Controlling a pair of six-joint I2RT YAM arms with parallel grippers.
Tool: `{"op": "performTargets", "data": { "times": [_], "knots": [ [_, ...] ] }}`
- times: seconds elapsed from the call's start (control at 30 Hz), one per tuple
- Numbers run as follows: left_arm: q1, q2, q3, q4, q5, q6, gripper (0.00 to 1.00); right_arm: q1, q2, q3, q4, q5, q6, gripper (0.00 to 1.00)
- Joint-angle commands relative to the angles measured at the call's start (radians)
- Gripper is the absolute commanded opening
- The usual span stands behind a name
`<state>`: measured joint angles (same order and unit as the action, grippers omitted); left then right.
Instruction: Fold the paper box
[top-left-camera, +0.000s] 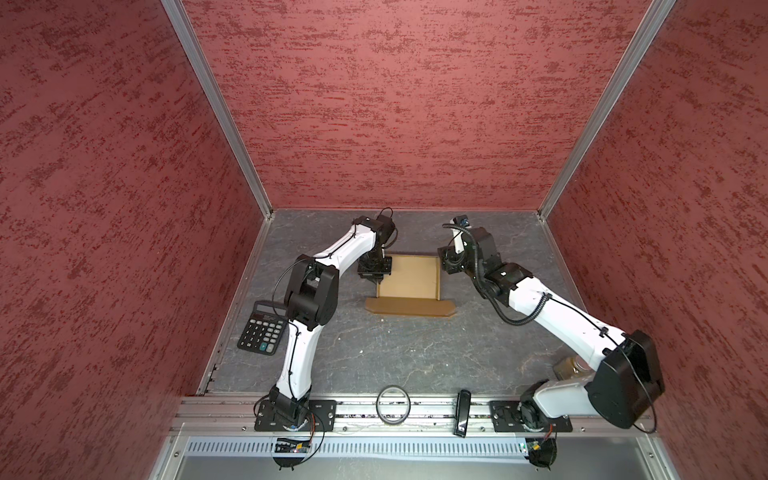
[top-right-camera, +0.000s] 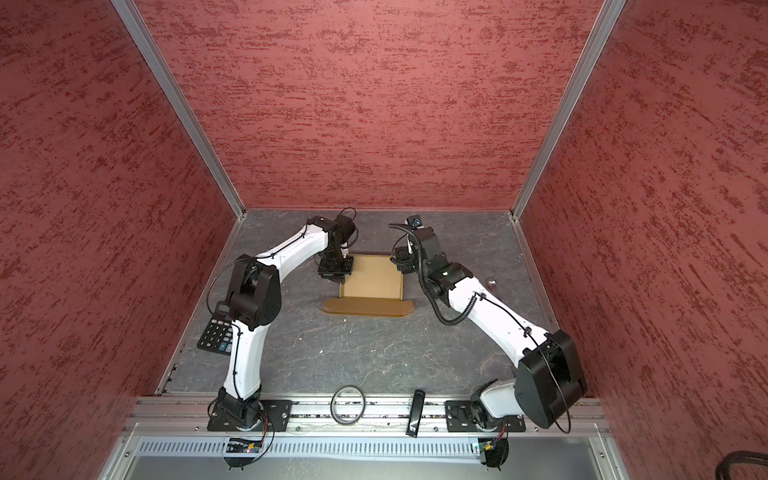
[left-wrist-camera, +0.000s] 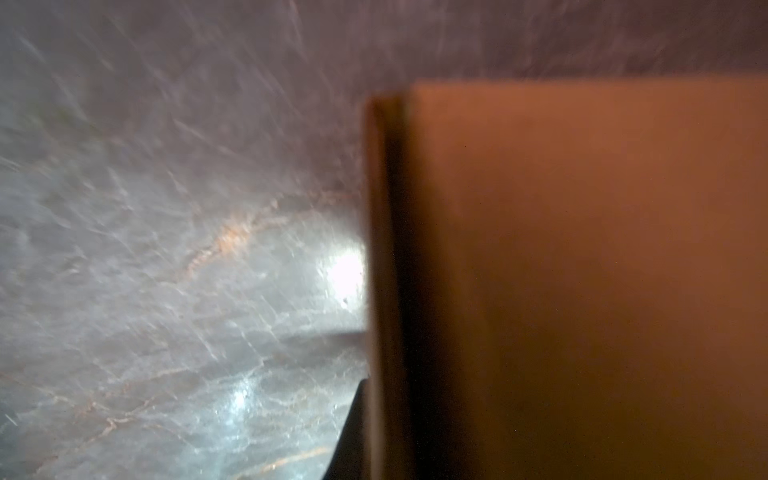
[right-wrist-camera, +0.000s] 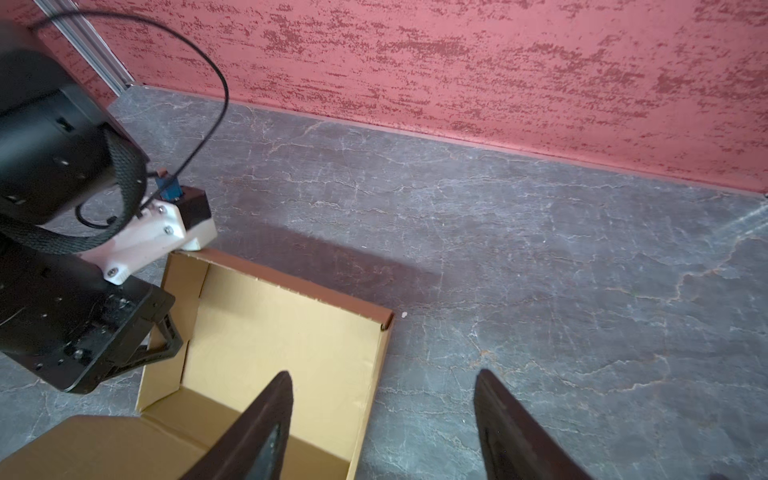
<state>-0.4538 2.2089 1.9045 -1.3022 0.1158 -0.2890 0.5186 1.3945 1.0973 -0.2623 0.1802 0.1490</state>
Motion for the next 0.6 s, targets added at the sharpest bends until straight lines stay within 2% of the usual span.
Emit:
{"op": "performTargets", "data": {
  "times": [0.0,0.23,0.57],
  "knots": [
    [0.007,0.045,0.055,-0.15,0.065,0.055,0.1,-0.033,-0.029,-0.034,0.026,-0.056,-0.008,0.7],
    [0.021,0.095,0.104,-0.216,0.104,0.091,0.13,-0.084,-0.038,-0.081,0.081,-0.125,-0.004,0.71],
    [0.038,0.167,0.189,-0.291,0.156,0.151,0.16,-0.106,-0.034,-0.084,0.1,-0.16,0.001,0.71]
  ]
}}
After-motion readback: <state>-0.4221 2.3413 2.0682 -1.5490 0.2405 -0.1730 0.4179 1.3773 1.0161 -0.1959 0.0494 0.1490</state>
